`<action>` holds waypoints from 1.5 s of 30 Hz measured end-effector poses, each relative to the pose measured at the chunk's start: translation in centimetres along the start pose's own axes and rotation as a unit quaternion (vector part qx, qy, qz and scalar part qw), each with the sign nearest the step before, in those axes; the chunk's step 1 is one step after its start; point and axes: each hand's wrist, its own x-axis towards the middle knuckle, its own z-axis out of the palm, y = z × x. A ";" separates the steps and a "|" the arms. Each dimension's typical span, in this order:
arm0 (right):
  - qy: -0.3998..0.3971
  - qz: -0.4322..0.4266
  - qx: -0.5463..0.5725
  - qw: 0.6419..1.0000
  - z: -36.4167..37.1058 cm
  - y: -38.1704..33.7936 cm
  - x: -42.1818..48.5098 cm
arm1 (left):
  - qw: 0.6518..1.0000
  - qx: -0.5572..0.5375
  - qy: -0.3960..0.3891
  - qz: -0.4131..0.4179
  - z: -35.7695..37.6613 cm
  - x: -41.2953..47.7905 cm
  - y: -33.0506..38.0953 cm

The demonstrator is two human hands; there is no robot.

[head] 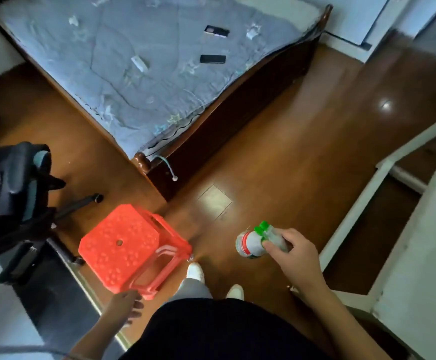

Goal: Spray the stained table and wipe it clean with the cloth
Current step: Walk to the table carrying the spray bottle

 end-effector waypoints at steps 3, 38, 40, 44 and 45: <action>0.039 0.017 0.012 0.999 -1.9 0.6 2.4 | 1.000 0.022 0.013 -0.003 0.6 1.9 4.7; 0.190 0.169 0.061 0.965 -27.8 5.5 38.5 | 0.934 0.279 -0.094 0.205 24.8 10.9 63.8; 0.193 0.147 0.064 0.968 -29.8 4.9 42.0 | 0.936 0.278 -0.097 0.194 25.6 11.4 65.8; 0.210 0.143 0.076 0.964 -32.6 4.5 48.2 | 0.939 0.275 -0.097 0.184 28.2 13.2 71.6; 0.216 0.146 0.078 0.962 -33.2 4.6 49.5 | 0.938 0.274 -0.101 0.186 29.1 13.8 73.3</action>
